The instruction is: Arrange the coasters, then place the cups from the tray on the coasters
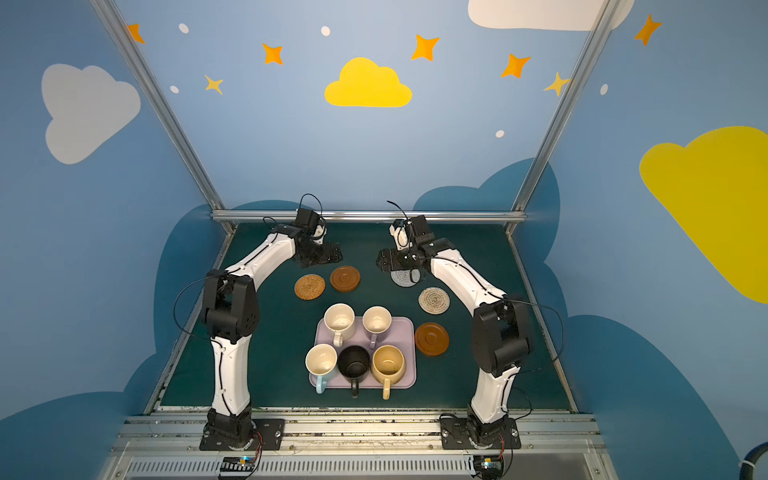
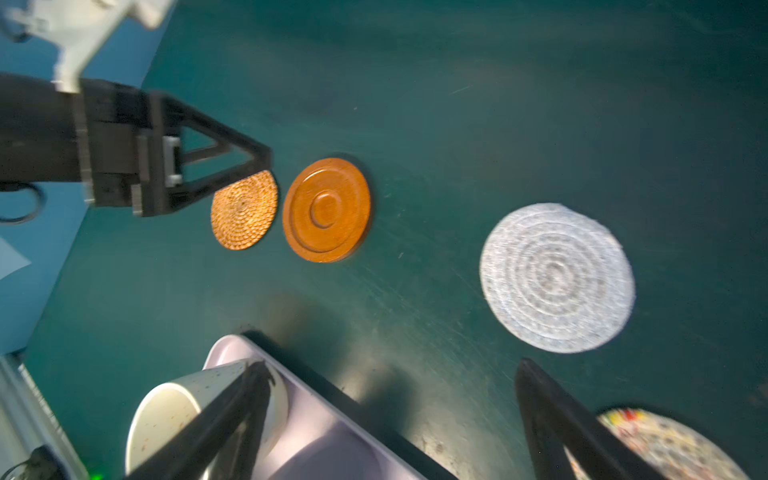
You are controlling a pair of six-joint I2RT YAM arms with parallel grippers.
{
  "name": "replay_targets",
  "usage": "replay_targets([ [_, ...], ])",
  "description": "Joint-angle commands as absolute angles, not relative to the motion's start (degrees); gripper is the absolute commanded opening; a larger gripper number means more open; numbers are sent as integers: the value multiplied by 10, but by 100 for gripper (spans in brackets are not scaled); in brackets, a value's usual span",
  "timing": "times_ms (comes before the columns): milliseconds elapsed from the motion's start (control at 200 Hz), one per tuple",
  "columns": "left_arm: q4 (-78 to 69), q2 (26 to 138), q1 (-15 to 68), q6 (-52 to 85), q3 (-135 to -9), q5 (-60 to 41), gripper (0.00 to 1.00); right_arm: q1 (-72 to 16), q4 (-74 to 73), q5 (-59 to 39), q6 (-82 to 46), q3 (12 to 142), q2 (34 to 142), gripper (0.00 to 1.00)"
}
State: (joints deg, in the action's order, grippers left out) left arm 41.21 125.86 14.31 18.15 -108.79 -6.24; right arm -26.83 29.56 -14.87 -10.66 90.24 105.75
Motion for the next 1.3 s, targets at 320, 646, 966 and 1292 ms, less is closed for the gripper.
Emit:
replay_targets([
  [320,489,1362,167,125,-1199,-57,72,-275,333,-159,-107,917,1086,91],
  [646,539,1403,188,103,-1238,2,64,-265,332,-155,-119,905,1072,91],
  [966,553,1409,219,86,-1235,48,59,-255,312,-153,-125,871,1048,92],
  [1292,570,1387,235,100,-1192,70,55,-245,302,-149,-132,850,1031,92],
])
